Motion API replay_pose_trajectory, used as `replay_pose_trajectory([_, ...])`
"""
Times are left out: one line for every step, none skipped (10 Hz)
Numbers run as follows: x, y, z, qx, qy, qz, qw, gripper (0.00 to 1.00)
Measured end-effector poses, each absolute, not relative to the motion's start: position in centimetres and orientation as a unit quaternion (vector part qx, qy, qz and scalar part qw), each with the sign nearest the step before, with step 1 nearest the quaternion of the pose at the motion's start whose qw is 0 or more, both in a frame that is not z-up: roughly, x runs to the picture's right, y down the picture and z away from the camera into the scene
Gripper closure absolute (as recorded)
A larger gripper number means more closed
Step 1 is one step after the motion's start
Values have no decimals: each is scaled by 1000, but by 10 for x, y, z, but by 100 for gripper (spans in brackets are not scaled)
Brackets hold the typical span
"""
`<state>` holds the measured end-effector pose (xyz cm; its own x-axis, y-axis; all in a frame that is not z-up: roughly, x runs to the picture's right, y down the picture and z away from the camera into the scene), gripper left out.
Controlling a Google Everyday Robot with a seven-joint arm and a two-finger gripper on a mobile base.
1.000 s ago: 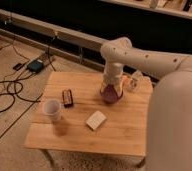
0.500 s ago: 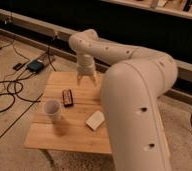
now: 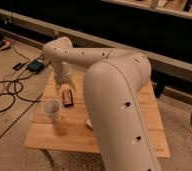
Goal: Move the arm in a circular motion
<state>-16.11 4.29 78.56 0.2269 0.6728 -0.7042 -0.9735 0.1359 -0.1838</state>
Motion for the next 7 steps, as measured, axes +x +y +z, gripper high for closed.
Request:
replay_pose_trajectory([-160, 60, 777, -329, 238, 566, 718, 35])
replay_pose_trajectory([-156, 75, 769, -337, 240, 563, 715, 35])
replay_pose_trajectory([-147, 91, 760, -344, 245, 567, 708, 35])
replay_pose_trajectory([-136, 102, 754, -347, 249, 575, 698, 35])
replay_pose_trajectory([-126, 111, 750, -349, 253, 582, 689, 35])
replay_pose_trajectory([-103, 125, 743, -349, 261, 602, 669, 35])
replay_pose_trajectory([-76, 134, 739, -347, 267, 632, 640, 35])
